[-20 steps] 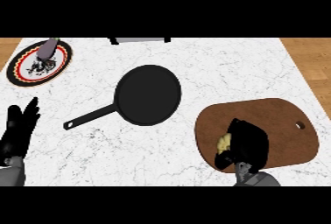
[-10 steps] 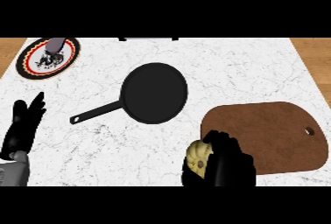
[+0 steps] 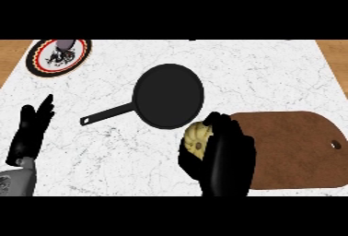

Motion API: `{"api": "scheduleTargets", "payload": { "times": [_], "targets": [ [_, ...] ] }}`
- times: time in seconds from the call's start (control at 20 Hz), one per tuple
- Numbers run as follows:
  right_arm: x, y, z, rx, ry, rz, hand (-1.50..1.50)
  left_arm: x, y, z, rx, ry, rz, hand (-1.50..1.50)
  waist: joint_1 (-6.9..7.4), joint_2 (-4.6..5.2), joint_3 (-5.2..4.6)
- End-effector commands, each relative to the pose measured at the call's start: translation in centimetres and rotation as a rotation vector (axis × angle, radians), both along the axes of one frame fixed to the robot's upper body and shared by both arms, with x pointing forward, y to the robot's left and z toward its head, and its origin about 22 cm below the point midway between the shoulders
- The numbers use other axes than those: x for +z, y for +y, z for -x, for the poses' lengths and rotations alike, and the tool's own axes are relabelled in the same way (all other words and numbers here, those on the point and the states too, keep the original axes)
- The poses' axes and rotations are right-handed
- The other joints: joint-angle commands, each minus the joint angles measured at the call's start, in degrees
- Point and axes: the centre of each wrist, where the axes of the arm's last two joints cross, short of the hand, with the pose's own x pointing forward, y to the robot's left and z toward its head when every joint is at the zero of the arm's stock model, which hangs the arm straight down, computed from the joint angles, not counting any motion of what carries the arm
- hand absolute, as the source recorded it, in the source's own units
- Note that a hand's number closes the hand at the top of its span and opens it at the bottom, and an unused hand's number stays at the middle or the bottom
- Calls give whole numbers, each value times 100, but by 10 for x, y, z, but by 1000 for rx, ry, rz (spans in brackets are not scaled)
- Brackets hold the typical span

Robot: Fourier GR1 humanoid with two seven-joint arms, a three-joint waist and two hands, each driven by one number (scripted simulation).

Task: Pick the squash from the cutting board and place it in the pan

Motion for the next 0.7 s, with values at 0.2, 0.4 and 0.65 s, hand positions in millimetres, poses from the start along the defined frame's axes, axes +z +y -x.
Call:
{"api": "scheduleTargets", "payload": {
  "times": [0.2, 0.4, 0.65],
  "targets": [
    [1, -5, -69, -167, -37, -275, 150, 6, -9, -8, -39, -15, 3, 0, 152, 66, 11],
    [1, -14, -104, -187, 4, -328, 150, 1, -4, -2, -36, -10, 7, 0, 213, 68, 8],
    [-38, -21, -135, -206, 43, -340, 150, 14, -11, -21, -50, -26, 15, 0, 275, 128, 10]
  ]
}}
